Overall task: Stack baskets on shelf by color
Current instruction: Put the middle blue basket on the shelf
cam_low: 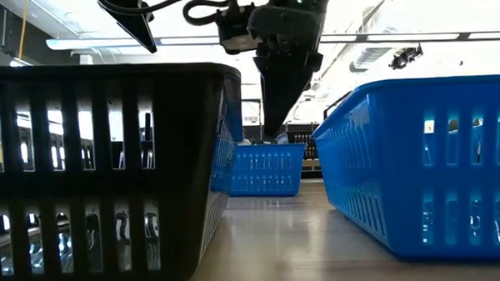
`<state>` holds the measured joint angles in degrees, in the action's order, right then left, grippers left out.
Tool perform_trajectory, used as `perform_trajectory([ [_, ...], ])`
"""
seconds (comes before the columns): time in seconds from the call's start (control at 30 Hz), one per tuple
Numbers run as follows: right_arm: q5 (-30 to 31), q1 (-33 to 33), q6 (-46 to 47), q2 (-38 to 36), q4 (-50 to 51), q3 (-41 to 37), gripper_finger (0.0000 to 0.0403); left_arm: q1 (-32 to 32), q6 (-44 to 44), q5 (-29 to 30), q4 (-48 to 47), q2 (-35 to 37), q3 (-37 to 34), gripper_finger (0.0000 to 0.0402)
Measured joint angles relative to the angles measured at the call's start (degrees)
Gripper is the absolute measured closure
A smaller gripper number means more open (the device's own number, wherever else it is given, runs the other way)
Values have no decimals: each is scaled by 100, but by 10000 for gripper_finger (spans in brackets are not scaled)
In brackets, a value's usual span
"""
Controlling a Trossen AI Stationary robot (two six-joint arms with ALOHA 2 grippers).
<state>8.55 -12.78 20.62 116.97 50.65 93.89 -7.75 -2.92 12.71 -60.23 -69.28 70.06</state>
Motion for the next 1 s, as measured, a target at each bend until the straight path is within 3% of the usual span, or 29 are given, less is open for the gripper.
perform_trajectory([
  [0.4,-159,154,-100,-4,14,0,261,0,-98,13,2,-2,0,265],
  [0.57,-318,233,-168,158,-9,2,254,-1,-98,13,6,-2,0,266],
  [0.8,-358,229,-291,293,7,2,273,-2,-98,46,9,-2,0,266],
  [1.0,-286,273,-289,293,-8,2,338,-2,-96,56,12,-2,0,266],
])
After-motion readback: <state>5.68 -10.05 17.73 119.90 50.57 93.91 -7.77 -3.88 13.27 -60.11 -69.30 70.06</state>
